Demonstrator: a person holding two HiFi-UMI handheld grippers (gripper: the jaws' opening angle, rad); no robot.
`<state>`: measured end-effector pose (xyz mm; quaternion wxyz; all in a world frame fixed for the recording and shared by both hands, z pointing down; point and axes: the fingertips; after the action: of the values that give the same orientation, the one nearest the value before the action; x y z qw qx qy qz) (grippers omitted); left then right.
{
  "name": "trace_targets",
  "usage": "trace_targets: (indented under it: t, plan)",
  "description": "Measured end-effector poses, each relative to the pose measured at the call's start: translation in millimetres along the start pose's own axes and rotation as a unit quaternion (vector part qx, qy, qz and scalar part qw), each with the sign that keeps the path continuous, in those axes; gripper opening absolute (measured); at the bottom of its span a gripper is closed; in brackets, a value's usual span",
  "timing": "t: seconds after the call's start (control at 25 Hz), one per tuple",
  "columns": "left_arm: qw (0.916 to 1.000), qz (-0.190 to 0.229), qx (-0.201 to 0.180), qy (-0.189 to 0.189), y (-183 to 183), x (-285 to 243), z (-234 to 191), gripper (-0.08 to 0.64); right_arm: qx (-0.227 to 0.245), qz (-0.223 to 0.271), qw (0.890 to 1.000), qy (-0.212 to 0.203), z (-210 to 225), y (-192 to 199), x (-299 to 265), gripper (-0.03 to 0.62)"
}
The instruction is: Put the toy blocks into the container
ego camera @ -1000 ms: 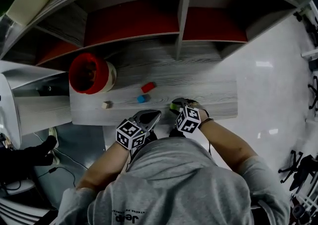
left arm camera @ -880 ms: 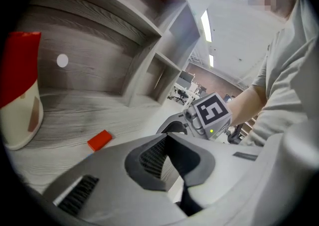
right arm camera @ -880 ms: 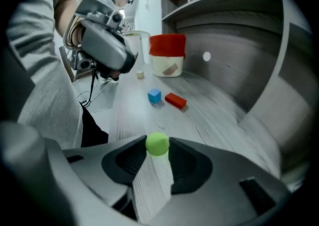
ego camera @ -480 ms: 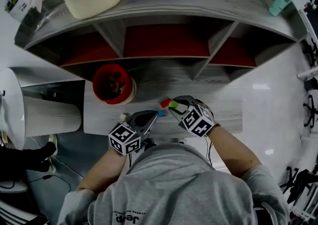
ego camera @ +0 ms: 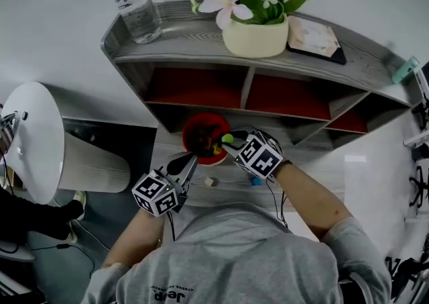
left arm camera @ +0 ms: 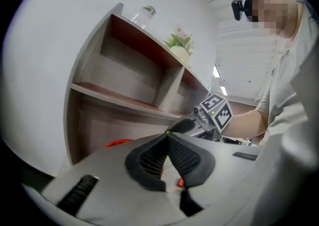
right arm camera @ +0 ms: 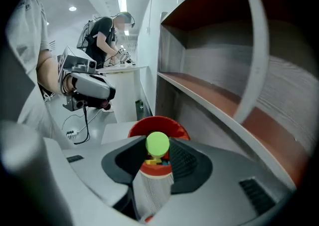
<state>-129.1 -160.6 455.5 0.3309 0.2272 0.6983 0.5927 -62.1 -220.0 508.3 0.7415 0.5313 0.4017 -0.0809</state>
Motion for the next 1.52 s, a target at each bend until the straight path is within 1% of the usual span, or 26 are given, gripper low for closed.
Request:
trace_targets:
  t: [0.12,0.24,0.36,0.4,0.44,0.48,0.68,0.92,1.04,1.16,1.28,1.4,1.52]
  plan:
    - [0.9999,0.009,0.004,-0.011,-2,25,-23,0.009,0.015,-0.015,1.0,0.002,-12,-14,-29,0.164]
    - [0.9997,0.017,0.008,-0.016,-1,43,-39,0.009,0.023,-0.032,0.999,0.005,-21,-20,-49,0.164]
    - [0.9995,0.021,0.015,-0.018,3,56,-48,0.009,0.021,-0.039,0.999,0.013,-25,-23,-63,0.164]
    - [0.9994,0.022,0.017,-0.018,4,59,-50,0.009,0.018,-0.042,0.999,0.013,-26,-24,-65,0.173]
    - [0.9994,0.023,0.019,-0.018,6,61,-51,0.009,0.014,-0.046,0.999,0.013,-28,-24,-66,0.256]
    - [0.9993,0.024,0.021,-0.017,7,63,-52,0.009,0.011,-0.048,0.999,0.011,-29,-24,-68,0.323]
    - [0.9992,0.029,0.025,-0.011,9,65,-48,0.009,0.016,-0.049,0.999,0.014,-33,-24,-60,0.325]
    - [0.9994,0.026,0.021,0.011,9,52,-30,0.009,-0.005,-0.034,0.999,0.017,-31,-14,-37,0.325]
    - [0.9992,0.019,0.021,0.029,14,37,-14,0.009,-0.013,-0.03,0.999,0.021,-26,3,-21,0.325]
    - [0.9985,0.01,0.02,0.049,22,15,5,0.009,-0.02,-0.03,0.999,0.026,-18,32,-5,0.324]
    - [0.9971,-0.004,0.023,0.073,36,-9,32,0.009,-0.039,-0.04,0.998,0.026,-12,75,7,0.322]
    - [0.9946,-0.027,0.027,0.097,56,-38,62,0.009,-0.061,-0.06,0.996,0.029,-6,124,17,0.321]
    - [0.9922,-0.051,0.034,0.108,78,-63,89,0.009,-0.082,-0.084,0.993,0.028,-3,175,18,0.314]
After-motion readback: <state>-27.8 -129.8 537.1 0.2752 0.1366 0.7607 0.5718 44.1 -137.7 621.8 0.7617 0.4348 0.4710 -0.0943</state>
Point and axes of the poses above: the fingertips, and each gripper's own axes: x backward along the fingers, z to its right, y out of its underside, and after that the axes turned 15 degrees about -x, right-handed
